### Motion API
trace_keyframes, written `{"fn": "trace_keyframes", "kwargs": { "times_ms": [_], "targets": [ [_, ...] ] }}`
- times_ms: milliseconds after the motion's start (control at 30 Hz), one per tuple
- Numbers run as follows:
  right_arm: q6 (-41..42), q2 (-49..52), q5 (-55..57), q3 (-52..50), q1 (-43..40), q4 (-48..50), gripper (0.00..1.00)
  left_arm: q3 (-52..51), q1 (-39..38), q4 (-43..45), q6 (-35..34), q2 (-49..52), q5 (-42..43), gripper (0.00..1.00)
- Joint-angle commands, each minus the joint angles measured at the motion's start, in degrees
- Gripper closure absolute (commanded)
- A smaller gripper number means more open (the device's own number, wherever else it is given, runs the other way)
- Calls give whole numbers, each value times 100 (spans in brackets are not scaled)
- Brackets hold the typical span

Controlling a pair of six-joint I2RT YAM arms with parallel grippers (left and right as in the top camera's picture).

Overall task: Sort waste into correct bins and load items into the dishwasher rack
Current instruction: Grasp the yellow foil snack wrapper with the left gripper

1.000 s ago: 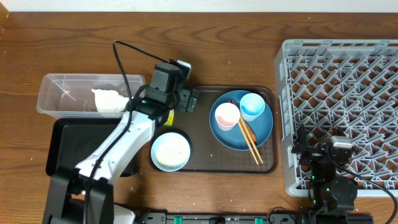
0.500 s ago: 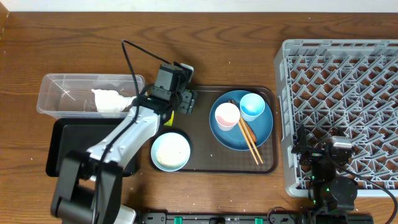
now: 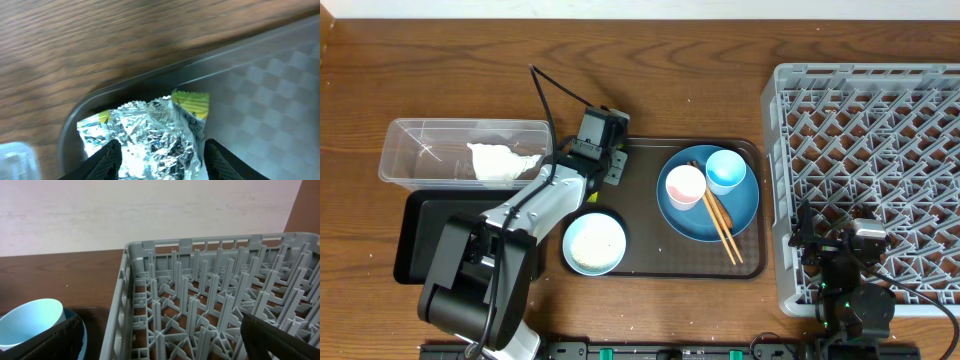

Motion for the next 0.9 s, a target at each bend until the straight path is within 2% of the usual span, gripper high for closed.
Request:
{"fn": "trace_keyframes", "kwargs": {
  "times_ms": [0, 467, 667, 733, 767, 800, 867],
  "targets": [
    [55, -39, 42, -9, 118, -17, 1, -22, 4, -13, -20, 68, -389, 44],
    [55, -39, 42, -9, 118, -17, 1, -22, 4, 28, -28, 369, -389, 44],
    [55, -39, 42, -7, 118, -17, 1, -22, 4, 15, -28, 372, -389, 38],
    [55, -39, 42, -7, 118, -17, 1, -22, 7, -24, -26, 391, -391, 31],
    [55, -39, 42, -9, 118, -17, 1, -22, 17, -50, -26, 413, -389, 24],
    [55, -39, 42, -7, 118, -17, 1, -22, 35, -59, -26, 448, -389, 2],
    [55, -39, 42, -9, 118, -17, 1, -22, 55, -57, -28, 518, -389, 2]
  ]
}}
